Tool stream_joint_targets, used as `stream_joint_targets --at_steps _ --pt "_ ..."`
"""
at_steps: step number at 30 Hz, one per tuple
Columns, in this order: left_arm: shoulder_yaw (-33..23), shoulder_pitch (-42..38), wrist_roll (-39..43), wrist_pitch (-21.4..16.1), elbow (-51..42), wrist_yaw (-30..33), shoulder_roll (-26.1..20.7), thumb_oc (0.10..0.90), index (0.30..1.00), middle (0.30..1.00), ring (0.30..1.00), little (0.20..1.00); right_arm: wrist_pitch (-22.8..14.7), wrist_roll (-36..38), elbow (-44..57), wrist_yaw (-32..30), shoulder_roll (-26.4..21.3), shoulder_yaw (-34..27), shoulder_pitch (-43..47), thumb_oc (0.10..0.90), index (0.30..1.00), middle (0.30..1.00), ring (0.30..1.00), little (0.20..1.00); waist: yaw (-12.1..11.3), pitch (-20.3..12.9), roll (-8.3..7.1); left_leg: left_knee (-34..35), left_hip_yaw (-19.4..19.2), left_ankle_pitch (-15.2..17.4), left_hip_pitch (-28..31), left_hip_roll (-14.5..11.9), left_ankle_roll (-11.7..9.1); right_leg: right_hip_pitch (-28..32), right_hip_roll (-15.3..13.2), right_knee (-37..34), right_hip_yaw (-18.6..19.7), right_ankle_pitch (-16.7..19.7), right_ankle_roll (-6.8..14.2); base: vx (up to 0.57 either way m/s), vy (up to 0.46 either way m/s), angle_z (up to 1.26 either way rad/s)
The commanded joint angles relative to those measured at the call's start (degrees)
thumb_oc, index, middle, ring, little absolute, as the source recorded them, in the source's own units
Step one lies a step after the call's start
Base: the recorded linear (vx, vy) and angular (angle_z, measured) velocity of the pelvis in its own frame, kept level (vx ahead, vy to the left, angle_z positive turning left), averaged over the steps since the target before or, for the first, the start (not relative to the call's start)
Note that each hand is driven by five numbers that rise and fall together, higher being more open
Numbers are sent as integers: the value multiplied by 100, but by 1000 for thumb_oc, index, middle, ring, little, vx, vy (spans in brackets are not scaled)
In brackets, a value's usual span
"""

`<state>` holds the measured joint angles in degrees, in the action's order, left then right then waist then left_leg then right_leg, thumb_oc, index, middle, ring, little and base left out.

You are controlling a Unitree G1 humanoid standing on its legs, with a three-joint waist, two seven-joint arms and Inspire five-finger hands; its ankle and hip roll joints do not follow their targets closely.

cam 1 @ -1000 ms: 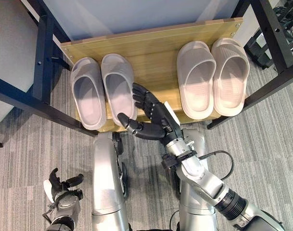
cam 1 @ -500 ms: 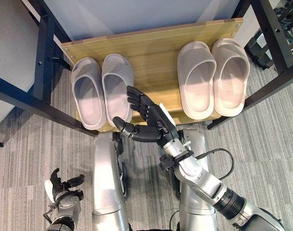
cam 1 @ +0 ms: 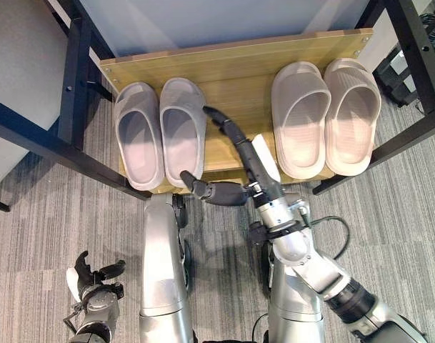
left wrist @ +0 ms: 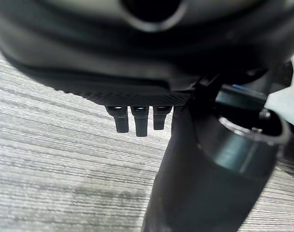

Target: Arrange the slippers neatly on the shoe rack.

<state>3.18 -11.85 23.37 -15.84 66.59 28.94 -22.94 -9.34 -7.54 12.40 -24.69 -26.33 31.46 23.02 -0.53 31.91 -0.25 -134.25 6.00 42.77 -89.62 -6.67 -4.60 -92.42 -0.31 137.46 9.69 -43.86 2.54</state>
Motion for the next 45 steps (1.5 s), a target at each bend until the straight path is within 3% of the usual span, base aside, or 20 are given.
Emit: stream_joint_targets --at_steps 1,6,7,9,12,13,14,15,19,22,23,28,32,34,35,38,39,42,44,45 --pt "-212 165 -123 -270 2 131 -449 800 900 900 900 900 -935 -427 2028 -191 -144 -470 64 800 900 900 900 900 -338 -211 -157 362 -9 -194 -33 415 449 248 -270 -168 39 351 -747 0 0 0" --pt "-406 208 -250 -512 -365 83 -405 800 900 900 900 900 -1373 -1012 2654 -323 -746 -976 -557 800 900 900 900 900 -323 -211 -203 626 -40 -307 -33 431 435 288 -291 -394 -30 377 -747 -8 3 0" --pt "-509 235 -312 -664 -604 63 -439 800 900 900 900 900 -1572 -1250 2843 -417 -1163 -1289 -961 800 900 900 900 900 -305 -211 -187 996 -99 -425 -33 455 449 397 -343 -779 -129 392 -749 -44 22 1" --pt "-520 227 -338 -767 -749 45 -448 800 900 900 900 900 -1644 -1241 2875 -357 -1338 -1398 -1164 800 900 900 900 900 -311 -211 -172 1241 -110 -544 -33 483 455 479 -387 -1015 -201 432 -752 -55 -5 1" --pt "-543 235 -293 -998 -1231 18 -586 800 900 900 900 900 -1979 -437 2839 32 -1575 -1750 -1866 800 900 900 900 900 -274 -289 -125 1851 -125 -860 -33 565 453 612 -464 -1607 -345 593 -738 -78 12 14" --pt "-528 347 -162 -1097 -1500 25 -603 800 900 900 900 900 -2141 571 2641 452 -1499 -1842 -2401 800 900 900 900 900 -261 -579 -100 2208 -95 -1012 -33 553 452 628 -525 -1959 -413 692 -691 -14 44 34" --pt "-519 364 -158 -1094 -1511 24 -604 800 900 900 900 900 -2144 606 2649 486 -1498 -1862 -2426 800 900 900 900 900 -265 -601 -94 2228 -92 -1023 -33 557 452 630 -529 -1979 -420 703 -693 29 83 20" --pt "-561 540 9 -1156 -1823 -64 -623 800 900 900 900 900 -2251 1607 2423 908 -1332 -1900 -2824 800 900 900 900 900 -245 -888 -53 2584 -109 -1151 -33 481 468 678 -626 -2359 -508 775 -650 16 50 8" --pt "-650 707 209 -1263 -2036 -236 -527 800 900 900 900 900 -2304 2288 2143 1349 -1152 -1932 -3245 800 900 900 900 900 -176 -1356 18 3175 -136 -1401 -25 465 520 730 -769 -3043 -684 928 -553 17 91 7" --pt "-544 950 8 -1367 -2338 -248 -383 800 900 900 900 900 -2250 2894 1573 1759 -879 -1851 -3523 800 900 900 900 900 -156 -1543 51 3980 -212 -1630 525 413 534 1214 -938 -3839 -816 1092 -472 -10 112 12" --pt "-324 1133 -482 -1435 -2750 -85 -406 800 900 900 900 900 -2173 3409 807 1947 -636 -1712 -3483 800 900 900 900 900 -192 -1639 77 4449 -231 -1750 921 363 530 1544 -1038 -4309 -862 1203 -417 27 112 14" --pt "-275 1324 -227 -1444 -2468 -474 -122 800 900 900 900 900 -2039 3463 -307 2050 -375 -1587 -3472 800 900 900 900 900 -269 -1859 53 5549 -178 -1987 1919 239 483 2533 -1163 -5550 -1109 1431 -329 39 61 4" --pt "-42 1353 -134 -1170 -1692 -1043 89 800 900 900 900 900 -1623 3650 -1419 2355 -19 -1287 -3418 800 900 900 900 900 -308 -2116 -80 6802 -171 -2225 3167 207 441 3778 -1101 -6908 -1401 1700 -187 87 14 -4" --pt "8 1359 -119 -1128 -1574 -1172 131 800 900 900 900 900 -1589 3470 -1635 2316 -10 -1264 -3377 800 900 900 900 900 -303 -2129 -100 7093 -210 -2279 3482 198 435 4082 -1090 -7194 -1467 1786 -139 22 2 1" --pt "131 1430 -323 -1030 -1388 -1297 203 800 900 900 900 900 -1527 3028 -2003 2255 -9 -1245 -3359 800 900 900 900 900 -285 -2231 -128 7772 -226 -2574 4029 218 462 4599 -1043 -7861 -1609 2095 -132 44 -15 3" --pt "224 1537 -383 -873 -1091 -1596 369 800 900 900 900 900 -1338 2405 -2720 2072 136 -1299 -3351 800 900 900 900 900 -272 -2318 -195 8731 -262 -2813 5070 252 463 5622 -960 -8803 -1724 2408 -17 90 -22 5" --pt "224 1536 -383 -873 -1091 -1596 368 800 900 900 900 900 -1339 2403 -2721 2071 137 -1299 -3350 800 900 900 900 900 -273 -2302 -194 8742 -262 -2816 5093 251 463 5645 -958 -8814 -1726 2411 -17 149 -41 0" --pt "316 1705 -758 -708 -659 -1782 580 800 900 900 900 900 -1121 1348 -3654 1741 303 -1490 -3524 800 900 900 900 900 -249 -2430 -226 9902 -316 -3169 6274 322 415 6888 -936 -9958 -1786 2852 114 165 -63 6" --pt "392 1752 -960 -671 -562 -1771 628 800 900 900 900 900 -1080 1057 -3838 1633 324 -1533 -3553 800 900 900 900 900 -246 -2483 -236 10236 -331 -3299 6550 334 380 7209 -903 -10317 -1839 2979 163 123 -79 0" --pt "398 1777 -1115 -557 -400 -1793 737 800 900 900 900 900 -961 820 -4229 1585 425 -1582 -3620 800 900 900 900 900 -237 -2612 -255 10814 -394 -3476 7023 324 335 7620 -834 -10840 -1867 3193 239 93 -85 1"
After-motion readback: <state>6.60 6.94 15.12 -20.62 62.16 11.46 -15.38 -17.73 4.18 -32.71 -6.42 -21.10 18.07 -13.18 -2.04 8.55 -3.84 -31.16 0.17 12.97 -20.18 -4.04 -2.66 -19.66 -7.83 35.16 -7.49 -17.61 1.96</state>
